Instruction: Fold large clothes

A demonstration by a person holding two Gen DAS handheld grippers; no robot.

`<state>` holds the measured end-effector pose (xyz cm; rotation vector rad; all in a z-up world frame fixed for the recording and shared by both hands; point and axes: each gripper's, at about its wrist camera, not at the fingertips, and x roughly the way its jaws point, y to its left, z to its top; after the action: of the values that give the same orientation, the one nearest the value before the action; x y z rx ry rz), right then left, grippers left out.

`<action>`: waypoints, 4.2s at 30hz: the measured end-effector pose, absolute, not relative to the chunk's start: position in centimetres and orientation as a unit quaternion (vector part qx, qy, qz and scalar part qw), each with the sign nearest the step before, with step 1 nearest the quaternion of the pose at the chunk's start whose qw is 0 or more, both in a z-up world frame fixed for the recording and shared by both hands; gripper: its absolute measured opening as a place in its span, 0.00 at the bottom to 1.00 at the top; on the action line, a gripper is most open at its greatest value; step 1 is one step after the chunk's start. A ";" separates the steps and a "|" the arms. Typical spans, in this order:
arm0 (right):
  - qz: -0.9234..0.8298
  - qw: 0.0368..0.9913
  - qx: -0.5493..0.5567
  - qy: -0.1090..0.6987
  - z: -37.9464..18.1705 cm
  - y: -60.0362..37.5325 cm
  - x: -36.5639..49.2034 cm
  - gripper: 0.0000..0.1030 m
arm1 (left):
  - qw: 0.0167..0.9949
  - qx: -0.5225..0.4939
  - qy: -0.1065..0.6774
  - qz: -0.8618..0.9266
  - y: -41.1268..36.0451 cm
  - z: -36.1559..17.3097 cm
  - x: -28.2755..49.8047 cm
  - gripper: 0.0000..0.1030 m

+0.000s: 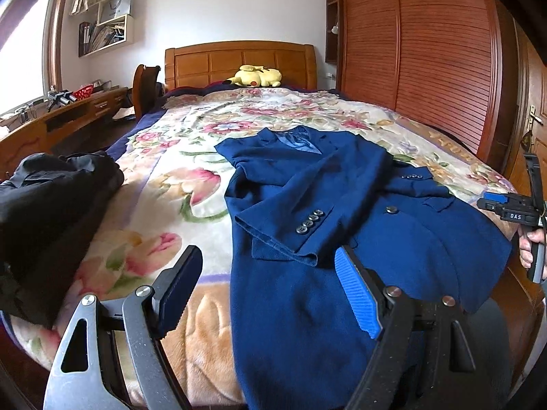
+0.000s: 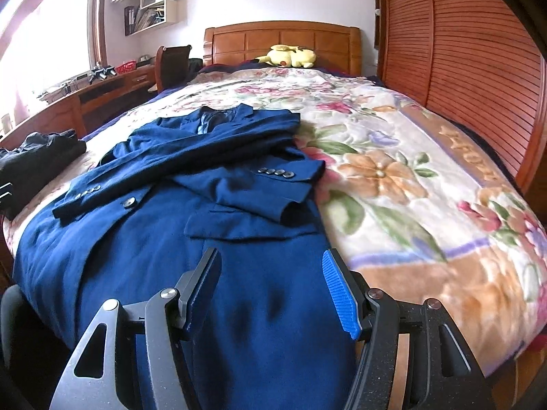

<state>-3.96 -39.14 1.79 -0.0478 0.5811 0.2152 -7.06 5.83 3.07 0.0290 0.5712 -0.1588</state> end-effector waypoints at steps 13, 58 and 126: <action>0.112 0.936 -0.041 0.331 0.2 -40.3 -4.8 0.62 | 0.946 0.001 0.313 -0.085 7.6 -1.4 -8.4 0.67; 0.159 0.962 0.005 0.223 5.5 -39.7 -9.1 0.04 | 0.957 -0.016 0.273 -0.097 8.0 2.1 -10.2 0.02; 0.102 0.962 -0.047 0.250 5.8 -38.6 14.8 0.04 | 0.958 0.042 0.285 -0.009 9.3 4.1 15.8 0.02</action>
<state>14.77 -38.57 5.78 -0.0957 0.5058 0.2073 15.80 9.30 4.12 0.0861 0.5779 -0.0185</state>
